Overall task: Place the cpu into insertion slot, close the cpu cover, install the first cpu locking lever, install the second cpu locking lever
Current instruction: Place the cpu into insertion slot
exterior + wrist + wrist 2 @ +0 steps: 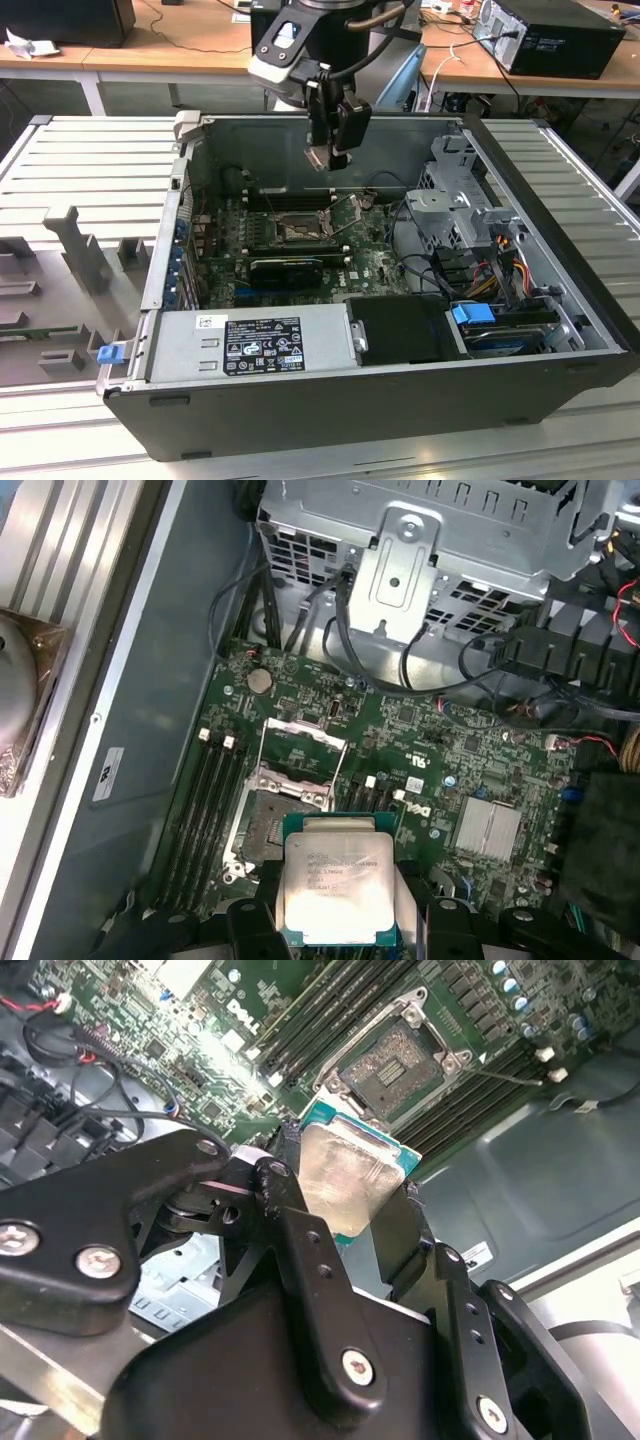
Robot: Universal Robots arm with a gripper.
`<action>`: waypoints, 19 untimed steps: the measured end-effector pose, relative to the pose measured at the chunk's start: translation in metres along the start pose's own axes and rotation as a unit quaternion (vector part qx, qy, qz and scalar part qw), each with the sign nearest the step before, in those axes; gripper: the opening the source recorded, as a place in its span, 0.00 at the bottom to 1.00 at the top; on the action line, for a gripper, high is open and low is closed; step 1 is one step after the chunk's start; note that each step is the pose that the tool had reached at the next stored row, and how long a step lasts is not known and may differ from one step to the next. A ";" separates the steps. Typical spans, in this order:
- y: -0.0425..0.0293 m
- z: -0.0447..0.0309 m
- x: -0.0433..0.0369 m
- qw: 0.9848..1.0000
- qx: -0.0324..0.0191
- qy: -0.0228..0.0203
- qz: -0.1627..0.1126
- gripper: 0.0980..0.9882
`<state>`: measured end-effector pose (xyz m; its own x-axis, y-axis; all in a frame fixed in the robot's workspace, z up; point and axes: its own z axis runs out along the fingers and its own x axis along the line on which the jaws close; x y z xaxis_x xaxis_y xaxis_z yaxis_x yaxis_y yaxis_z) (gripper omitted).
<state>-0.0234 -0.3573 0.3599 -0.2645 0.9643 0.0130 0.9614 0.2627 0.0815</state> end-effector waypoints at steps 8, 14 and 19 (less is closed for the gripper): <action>0.0000 0.0005 0.0000 0.999 -0.001 -0.004 0.049 0.48; -0.0001 0.0009 0.0000 0.997 -0.001 -0.007 0.082 0.48; -0.0001 0.0014 0.0000 0.994 -0.001 -0.009 0.110 0.48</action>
<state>-0.0234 -0.3573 0.3585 -0.0457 0.9989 0.0130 0.9957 0.0445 0.0815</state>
